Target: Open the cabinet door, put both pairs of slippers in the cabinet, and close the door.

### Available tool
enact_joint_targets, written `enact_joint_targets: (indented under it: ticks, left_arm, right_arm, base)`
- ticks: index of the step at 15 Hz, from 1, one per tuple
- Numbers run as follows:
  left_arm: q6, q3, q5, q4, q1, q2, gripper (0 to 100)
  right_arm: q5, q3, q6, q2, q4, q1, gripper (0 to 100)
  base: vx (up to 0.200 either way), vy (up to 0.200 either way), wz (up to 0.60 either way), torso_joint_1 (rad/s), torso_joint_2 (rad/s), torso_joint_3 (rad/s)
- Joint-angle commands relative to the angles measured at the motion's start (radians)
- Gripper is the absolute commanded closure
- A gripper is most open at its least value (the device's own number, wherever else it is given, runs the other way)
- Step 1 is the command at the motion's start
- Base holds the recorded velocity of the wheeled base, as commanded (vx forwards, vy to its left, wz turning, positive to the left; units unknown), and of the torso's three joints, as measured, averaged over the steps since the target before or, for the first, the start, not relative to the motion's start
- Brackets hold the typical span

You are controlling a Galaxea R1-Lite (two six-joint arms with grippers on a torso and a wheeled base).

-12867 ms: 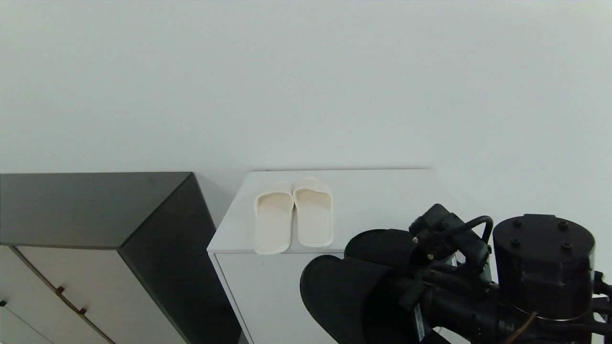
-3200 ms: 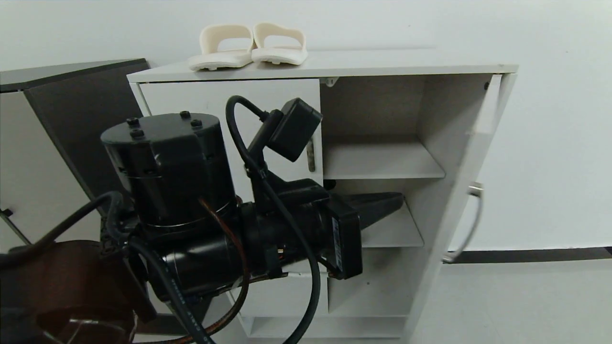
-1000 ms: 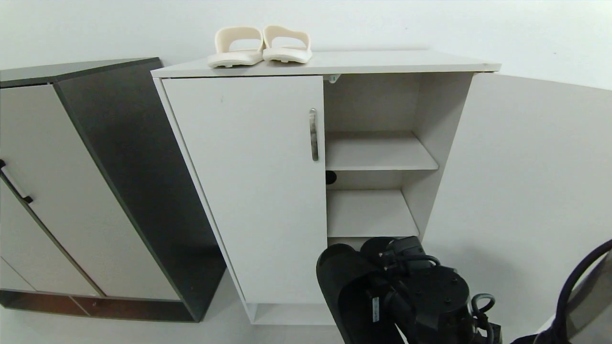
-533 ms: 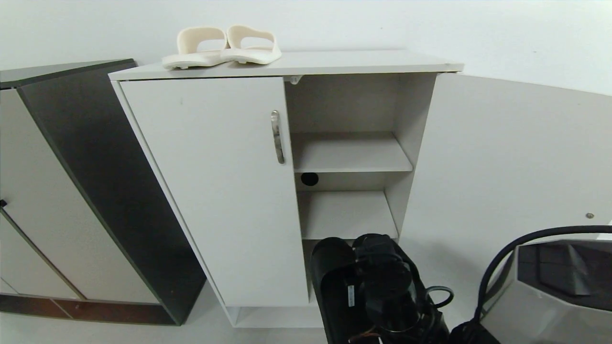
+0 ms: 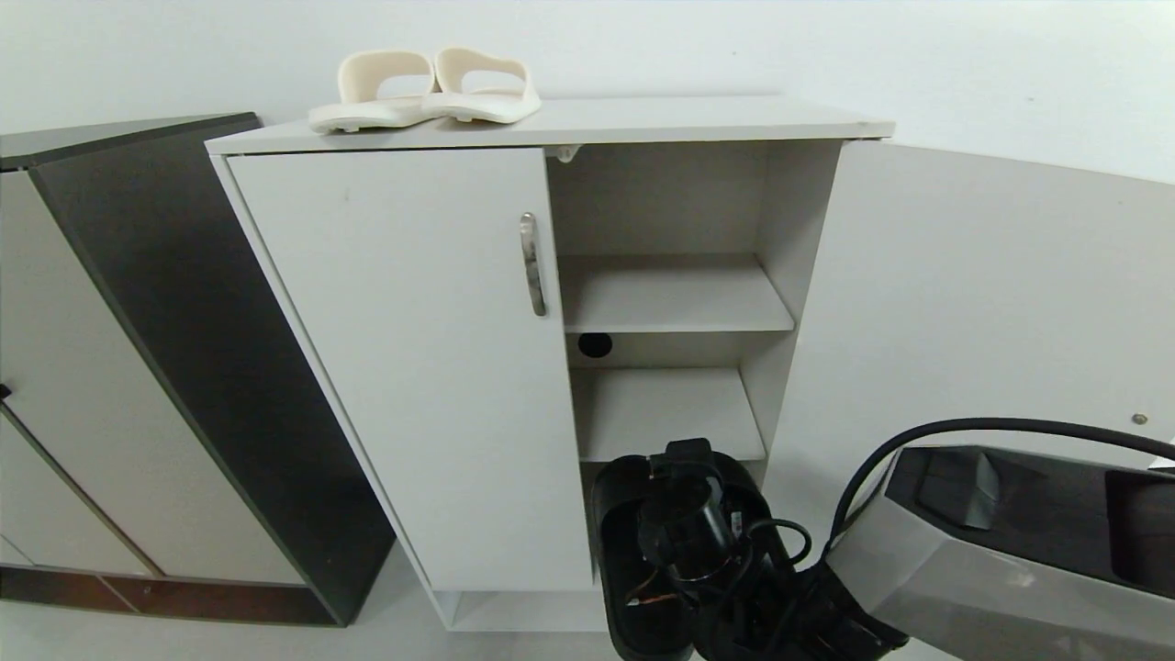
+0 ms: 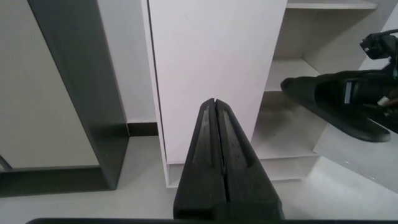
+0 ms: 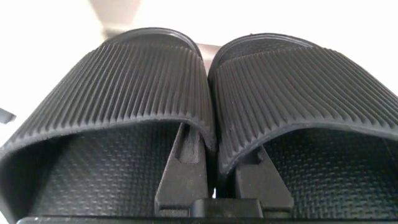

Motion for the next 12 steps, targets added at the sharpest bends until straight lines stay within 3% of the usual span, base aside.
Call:
enact_joint_targets:
  ticks: [1,4,9,12]
  left_arm:
    - [0.001,0.0,0.0,0.0,0.0,0.003,100]
    - [0.001,0.0,0.0,0.0,0.0,0.002,100]
    - [0.001,0.0,0.0,0.001,0.0,0.002,100]
    - [0.001,0.0,0.0,0.001,0.0,0.003,100]
  right_arm:
    - [0.001,-0.028,0.004,0.009,0.011,-0.008,100]
    - [0.001,-0.048,0.026,0.023,0.051,-0.019,100]
    - [-0.04,-0.048,0.012,0.02,0.051,-0.029,100]
    - [-0.043,-0.045,-0.056,0.018,-0.058,-0.028,100]
  base:
    - [0.0,0.0,0.0,0.0,0.0,0.0]
    - [0.0,0.0,0.0,0.001,0.0,-0.02]
    - [0.0,0.0,0.0,0.002,0.0,-0.172]
    - [0.0,0.0,0.0,0.004,0.0,-0.198]
